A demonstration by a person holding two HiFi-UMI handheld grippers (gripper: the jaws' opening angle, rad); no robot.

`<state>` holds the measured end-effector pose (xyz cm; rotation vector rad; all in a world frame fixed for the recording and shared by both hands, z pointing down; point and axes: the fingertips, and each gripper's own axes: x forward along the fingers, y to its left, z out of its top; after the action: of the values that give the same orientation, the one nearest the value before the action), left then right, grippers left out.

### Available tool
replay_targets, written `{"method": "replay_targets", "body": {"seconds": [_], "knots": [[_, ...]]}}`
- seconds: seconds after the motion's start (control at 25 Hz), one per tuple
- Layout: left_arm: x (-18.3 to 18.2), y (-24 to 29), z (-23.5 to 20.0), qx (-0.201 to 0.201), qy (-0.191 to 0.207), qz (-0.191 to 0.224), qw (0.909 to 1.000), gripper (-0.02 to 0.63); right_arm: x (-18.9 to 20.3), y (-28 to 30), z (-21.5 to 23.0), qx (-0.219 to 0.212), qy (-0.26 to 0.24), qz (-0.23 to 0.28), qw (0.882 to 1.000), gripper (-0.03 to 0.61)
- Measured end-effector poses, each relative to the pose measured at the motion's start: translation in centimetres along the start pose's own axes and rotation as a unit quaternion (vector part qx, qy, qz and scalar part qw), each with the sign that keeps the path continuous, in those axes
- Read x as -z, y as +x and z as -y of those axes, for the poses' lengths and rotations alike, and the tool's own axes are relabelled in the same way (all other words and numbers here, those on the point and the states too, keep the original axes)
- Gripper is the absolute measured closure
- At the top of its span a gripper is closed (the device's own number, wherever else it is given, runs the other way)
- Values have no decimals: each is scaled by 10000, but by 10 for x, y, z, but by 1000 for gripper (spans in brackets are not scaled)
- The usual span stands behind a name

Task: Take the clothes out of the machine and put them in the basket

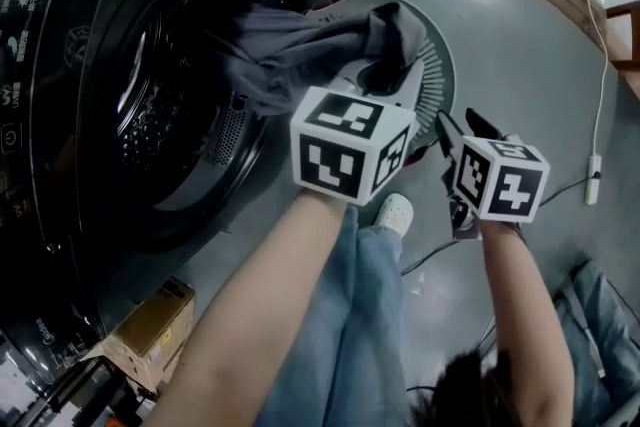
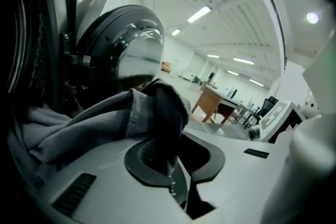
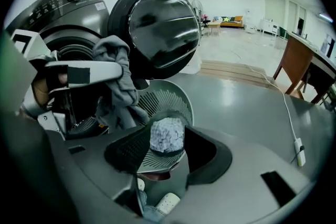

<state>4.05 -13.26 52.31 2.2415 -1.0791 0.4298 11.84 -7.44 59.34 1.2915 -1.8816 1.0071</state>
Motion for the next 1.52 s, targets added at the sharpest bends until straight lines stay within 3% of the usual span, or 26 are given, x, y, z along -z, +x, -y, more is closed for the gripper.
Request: {"method": "replay_targets", "body": {"seconds": [0.2,0.28,0.44,0.48,0.56,0.6,0.88,1.28,1.4,1.52], "knots": [[-7,10,38,742,-56,151,9971,586,6,-2,9,57,148,-8,9999,379],[-5,11,39,770,-21,144,9969,586,7,-1,9,42,132,-30,9999,380],[20,16,19,271,325,-381,9984,581,8,1,9,41,95,-71,9999,380],[28,16,14,186,389,-543,9976,552,8,2,8,48,110,-73,9999,381],[41,13,2,13,373,-779,9963,381,8,3,6,48,130,-73,9999,382],[46,10,-5,-87,366,-847,9957,364,8,3,5,44,131,-71,9999,381],[66,-28,-67,-736,707,-1298,9863,344,8,7,-4,-18,78,-120,9999,383],[74,-110,-186,-2305,1121,-1819,9493,238,16,19,-29,-93,-26,-258,9996,388],[77,-118,-203,-2448,1320,-2038,9387,156,14,22,-35,-119,-79,-281,9995,388],[94,-115,-213,-2368,1992,-2633,9137,77,12,26,-40,-129,-126,-283,9994,388]]}}
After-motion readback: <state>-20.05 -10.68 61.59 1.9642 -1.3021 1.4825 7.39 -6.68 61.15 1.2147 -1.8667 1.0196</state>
